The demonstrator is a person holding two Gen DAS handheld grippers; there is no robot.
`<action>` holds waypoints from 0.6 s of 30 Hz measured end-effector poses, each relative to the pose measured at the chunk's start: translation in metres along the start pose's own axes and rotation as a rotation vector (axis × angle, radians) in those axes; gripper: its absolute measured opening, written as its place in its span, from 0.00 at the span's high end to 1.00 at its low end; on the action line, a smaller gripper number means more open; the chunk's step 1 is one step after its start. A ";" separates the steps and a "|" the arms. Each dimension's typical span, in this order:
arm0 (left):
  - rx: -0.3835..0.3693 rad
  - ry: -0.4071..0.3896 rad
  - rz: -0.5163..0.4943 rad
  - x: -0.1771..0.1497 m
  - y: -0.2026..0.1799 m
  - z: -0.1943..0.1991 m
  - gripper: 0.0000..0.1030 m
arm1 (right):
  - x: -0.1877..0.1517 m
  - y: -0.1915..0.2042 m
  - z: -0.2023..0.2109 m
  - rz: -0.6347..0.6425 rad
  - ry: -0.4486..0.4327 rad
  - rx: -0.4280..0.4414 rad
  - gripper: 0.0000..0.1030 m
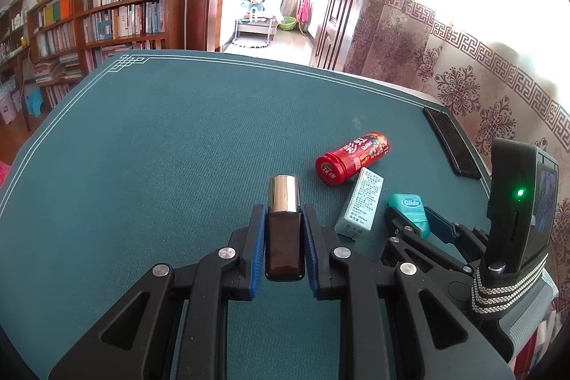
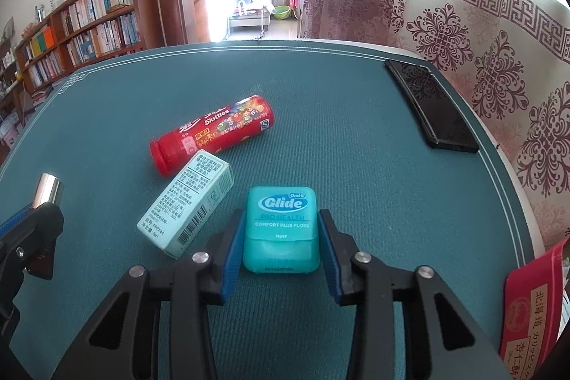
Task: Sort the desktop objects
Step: 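Grasp the brown glass bottle with the left gripper while the right grasps the teal Glide floss, then lift the brown bottle and Glide floss and carry both over the red box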
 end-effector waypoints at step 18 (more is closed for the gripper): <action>-0.082 -0.087 -0.107 0.006 -0.049 0.033 0.79 | -0.010 -0.039 0.060 -0.083 -0.066 -0.040 0.58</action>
Point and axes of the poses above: each gripper's, at about its wrist camera, not at the fingertips, and z roughly against the way its jaws point, y to its left, x to its top, the point moved 5 cm from there along -z, roughly the way its jaws point, and after that the axes turned 10 degrees about -y, right-handed, at the moved point
